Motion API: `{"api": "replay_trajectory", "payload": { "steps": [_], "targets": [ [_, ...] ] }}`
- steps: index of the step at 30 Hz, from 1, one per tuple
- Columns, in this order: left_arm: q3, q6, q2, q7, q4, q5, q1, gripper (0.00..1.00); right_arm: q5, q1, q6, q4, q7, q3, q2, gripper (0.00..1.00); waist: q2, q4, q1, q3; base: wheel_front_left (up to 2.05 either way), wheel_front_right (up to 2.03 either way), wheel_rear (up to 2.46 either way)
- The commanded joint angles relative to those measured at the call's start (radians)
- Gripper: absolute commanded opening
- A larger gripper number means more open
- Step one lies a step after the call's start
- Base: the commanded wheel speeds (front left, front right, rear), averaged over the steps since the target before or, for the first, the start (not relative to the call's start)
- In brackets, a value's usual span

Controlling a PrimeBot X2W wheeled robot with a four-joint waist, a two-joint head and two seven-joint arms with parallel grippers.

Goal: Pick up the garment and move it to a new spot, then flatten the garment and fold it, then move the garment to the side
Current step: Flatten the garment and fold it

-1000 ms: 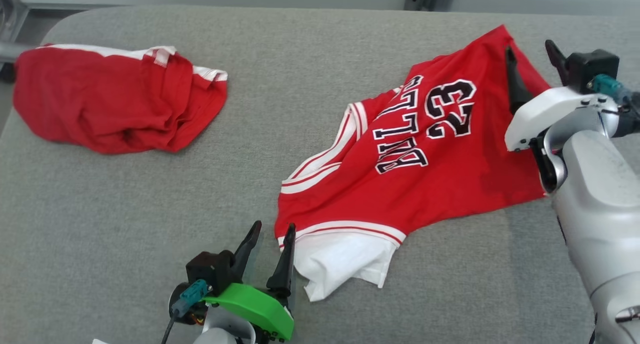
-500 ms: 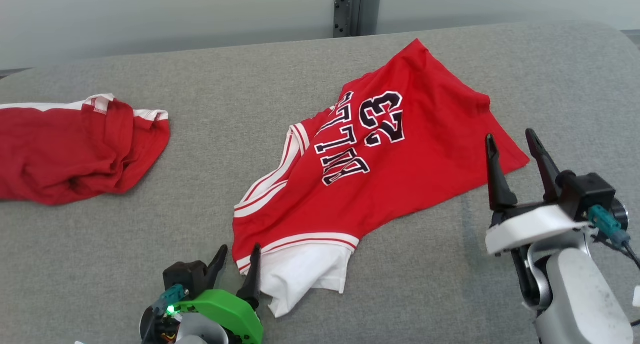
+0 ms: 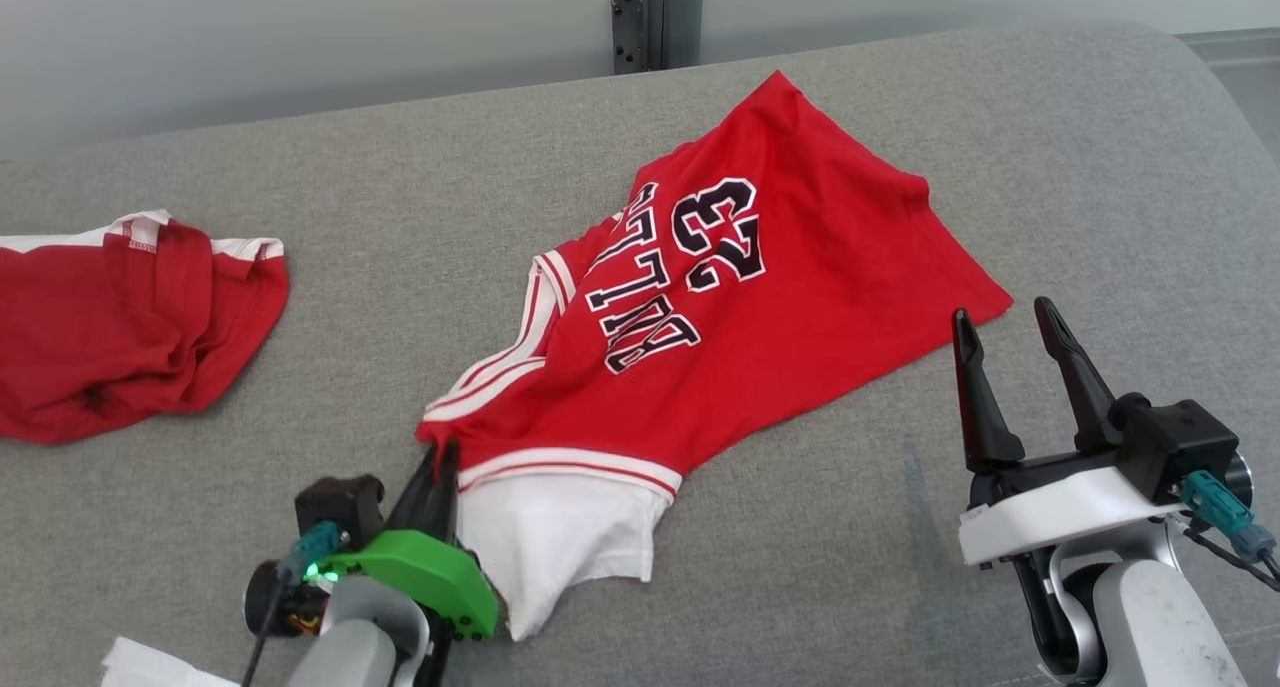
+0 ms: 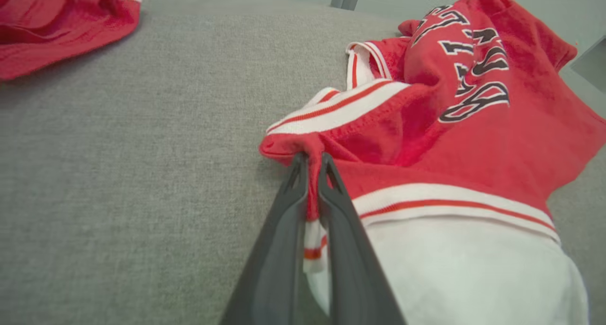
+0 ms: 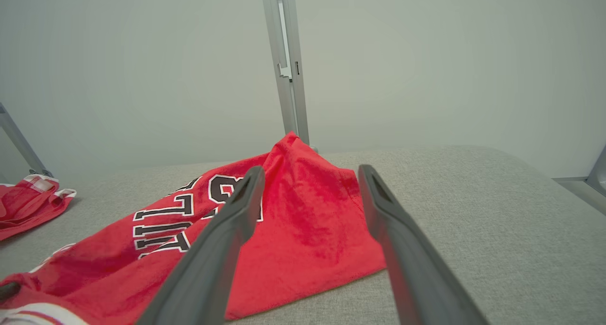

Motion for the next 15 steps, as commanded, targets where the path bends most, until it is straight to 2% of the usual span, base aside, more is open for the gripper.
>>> {"api": "replay_trajectory", "payload": {
  "steps": [1, 8, 15],
  "targets": [
    [0.01, 0.01, 0.017, -0.01, -0.008, 0.019, -0.035, 0.0, 0.001, 0.018, -0.001, -0.009, 0.004, 0.004, 0.001, 1.0, 0.0, -0.005, 0.0, 0.008, 0.0, 0.0, 0.0],
    [0.048, 0.031, 0.063, -0.025, 0.007, 0.037, -0.147, 0.0, 0.03, 0.008, -0.001, 0.0, -0.006, 0.019, 0.003, 1.0, 0.0, -0.038, 0.0, 0.045, 0.0, 0.0, 0.0],
    [0.061, 0.023, 0.115, -0.034, 0.081, 0.067, -0.25, 0.0, 0.051, -0.01, -0.001, 0.05, -0.024, 0.017, 0.003, 1.0, 0.0, -0.076, 0.0, 0.086, 0.0, 0.0, 0.0]
  ]
}}
